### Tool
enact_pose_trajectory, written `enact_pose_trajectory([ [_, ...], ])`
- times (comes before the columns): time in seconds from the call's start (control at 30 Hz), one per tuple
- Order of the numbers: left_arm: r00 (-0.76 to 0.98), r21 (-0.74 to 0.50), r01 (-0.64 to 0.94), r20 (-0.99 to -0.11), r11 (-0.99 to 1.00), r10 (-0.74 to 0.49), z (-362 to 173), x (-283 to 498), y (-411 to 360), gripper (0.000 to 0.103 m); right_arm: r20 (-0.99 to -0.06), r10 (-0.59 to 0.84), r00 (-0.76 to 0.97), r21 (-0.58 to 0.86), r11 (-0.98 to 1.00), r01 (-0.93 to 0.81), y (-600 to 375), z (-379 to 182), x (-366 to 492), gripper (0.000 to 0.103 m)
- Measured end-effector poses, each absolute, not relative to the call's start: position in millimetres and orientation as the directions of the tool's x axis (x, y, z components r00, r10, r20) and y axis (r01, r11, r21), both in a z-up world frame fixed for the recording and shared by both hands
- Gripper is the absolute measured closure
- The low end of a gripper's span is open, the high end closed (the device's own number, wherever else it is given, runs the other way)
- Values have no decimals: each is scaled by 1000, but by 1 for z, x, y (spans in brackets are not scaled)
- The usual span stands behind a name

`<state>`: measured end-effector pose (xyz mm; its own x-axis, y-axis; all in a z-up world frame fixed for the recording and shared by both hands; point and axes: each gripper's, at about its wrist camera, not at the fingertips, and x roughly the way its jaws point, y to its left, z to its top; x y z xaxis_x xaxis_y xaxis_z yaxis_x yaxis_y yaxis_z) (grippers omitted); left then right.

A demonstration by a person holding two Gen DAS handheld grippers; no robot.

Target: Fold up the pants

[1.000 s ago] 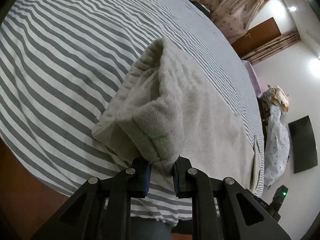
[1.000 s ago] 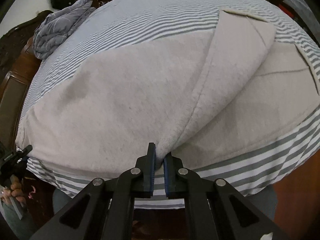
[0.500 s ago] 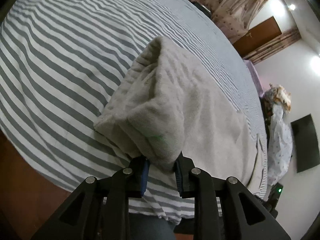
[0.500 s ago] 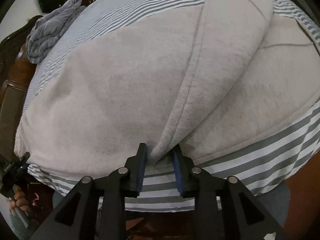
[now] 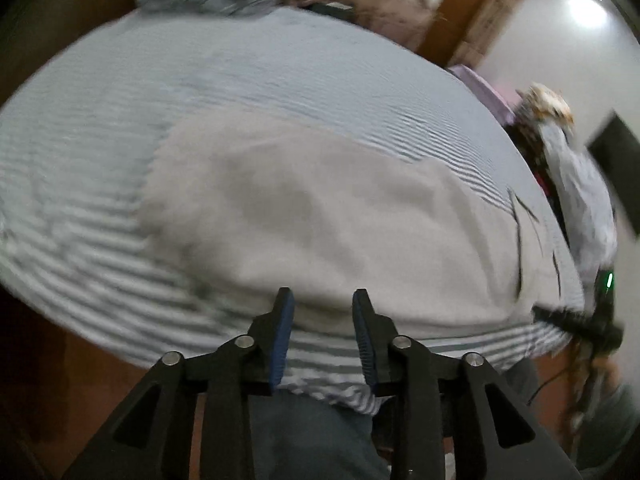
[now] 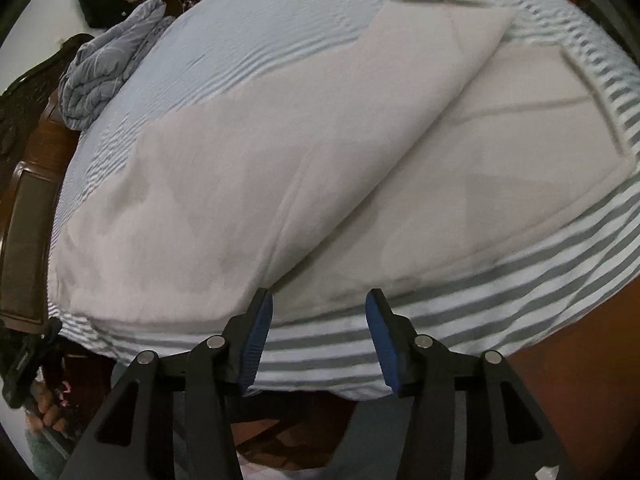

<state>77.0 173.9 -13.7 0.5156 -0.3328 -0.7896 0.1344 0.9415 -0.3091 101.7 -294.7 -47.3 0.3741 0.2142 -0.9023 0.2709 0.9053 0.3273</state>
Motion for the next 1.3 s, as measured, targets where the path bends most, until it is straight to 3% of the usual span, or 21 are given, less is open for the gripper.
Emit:
enact_pose_trajectory([
  [0.1,522,-282,260,-764,924,-380,-8,73,126,63,-898,166,408,294,915,276,-319,-27,112,57],
  [0.43,323,-310,556,-774,772,-544,-50,71,-47,62,-922,35,385,153,948,280,-379,12,223,54],
  [0.63,254,-325,609,-784,723,-566,-74,76,-112,62,-953,3,303,102,944,312,-397,-9,294,54],
  [0.93,261,-331,594,-783,733,-565,-87,93,-133,63,-965,-162,208,-71,920,386,-405,-57,380,54],
  [1.07,255,-325,613,-781,720,-569,-90,91,-139,74,-957,-205,203,-99,894,437,-408,-66,388,50],
  [1.1,255,-326,615,-780,718,-572,-90,90,-141,75,-954,-214,210,-102,890,445,-410,-65,388,54],
  [1.13,259,-327,615,-776,718,-575,-90,89,-141,76,-953,-217,213,-103,888,448,-412,-65,386,74],
  [1.17,266,-324,613,-774,721,-575,-89,89,-141,79,-951,-228,209,-114,886,449,-413,-64,386,87],
  [1.23,278,-308,611,-779,729,-562,-90,90,-143,86,-954,-201,224,-83,891,446,-419,-60,378,96],
  [1.3,284,-302,606,-782,736,-554,-90,91,-144,91,-949,-186,255,-49,884,464,-430,-48,362,97],
])
